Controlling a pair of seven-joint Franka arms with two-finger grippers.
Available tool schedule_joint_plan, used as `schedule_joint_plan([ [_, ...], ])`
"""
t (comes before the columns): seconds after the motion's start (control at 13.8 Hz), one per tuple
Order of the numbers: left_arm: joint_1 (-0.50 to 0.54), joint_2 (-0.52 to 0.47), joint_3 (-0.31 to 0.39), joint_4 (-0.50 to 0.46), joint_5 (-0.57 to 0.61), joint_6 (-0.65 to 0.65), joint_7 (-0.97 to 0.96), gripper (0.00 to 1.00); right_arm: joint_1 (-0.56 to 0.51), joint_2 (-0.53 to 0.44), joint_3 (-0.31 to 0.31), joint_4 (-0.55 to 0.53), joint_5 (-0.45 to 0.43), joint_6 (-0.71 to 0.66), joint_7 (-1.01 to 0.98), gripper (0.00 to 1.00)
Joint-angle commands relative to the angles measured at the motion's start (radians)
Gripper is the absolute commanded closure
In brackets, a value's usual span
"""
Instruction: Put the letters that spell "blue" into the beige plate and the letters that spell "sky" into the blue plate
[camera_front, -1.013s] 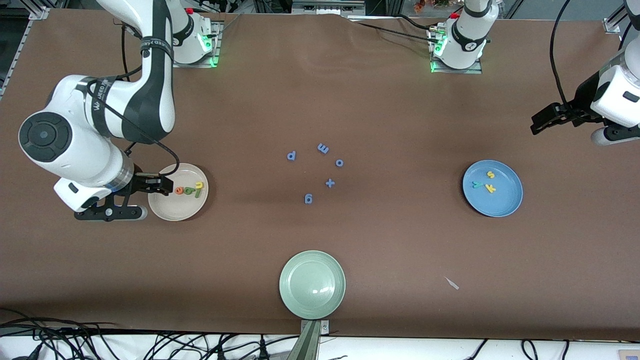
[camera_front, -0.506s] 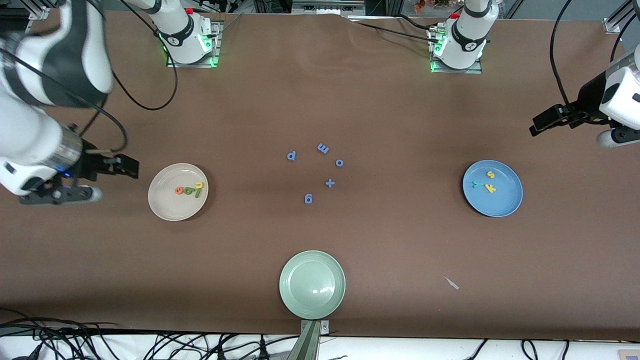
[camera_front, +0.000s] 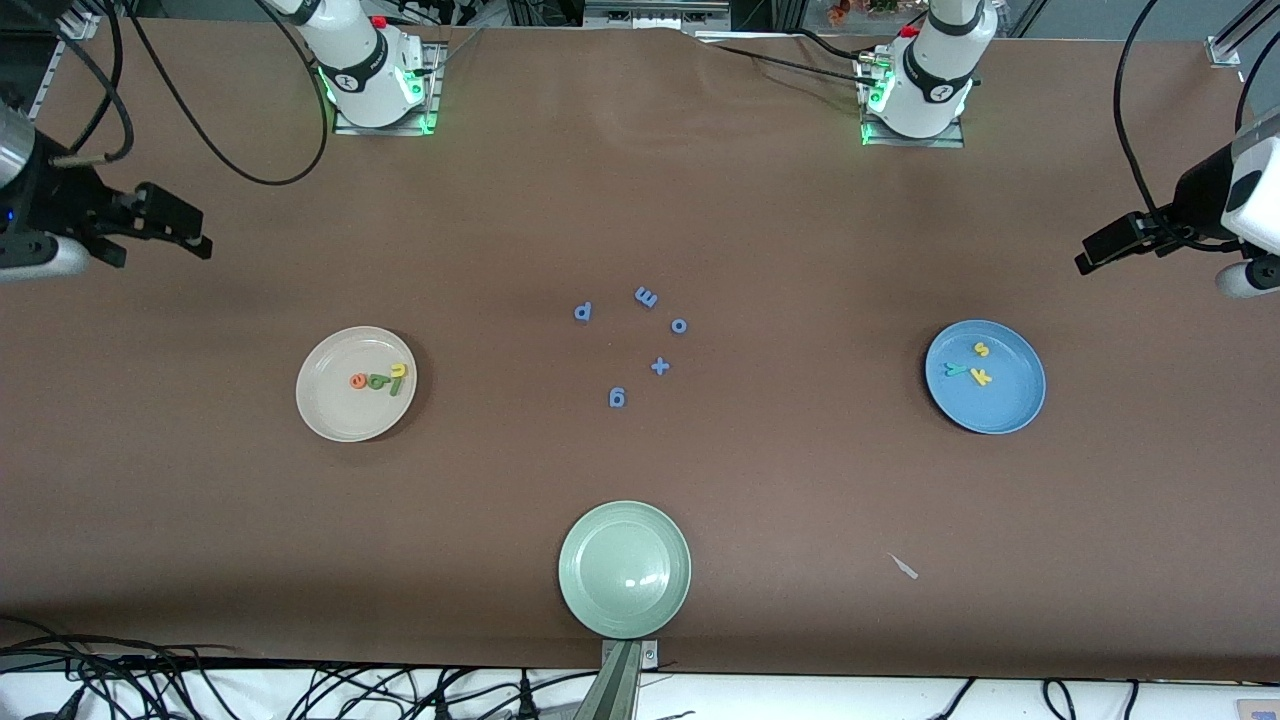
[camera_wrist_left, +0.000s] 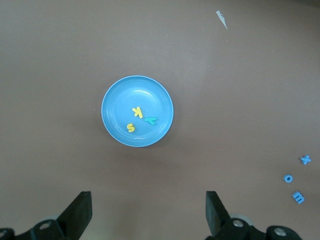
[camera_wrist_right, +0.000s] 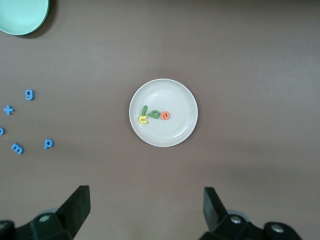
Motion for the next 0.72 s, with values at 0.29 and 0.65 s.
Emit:
schedule_joint_plan([
  [0.29,0.008,0.011,0.000,0.033,0.023,-0.021,0.027,0.00,-0.026,-0.015,0.033,-0.033,-0.065,-0.001,0.013,0.00],
  [0.65,0.002,0.012,-0.003,0.031,0.023,-0.021,0.029,0.00,-0.026,-0.006,0.032,0.006,-0.073,-0.003,0.010,0.00],
])
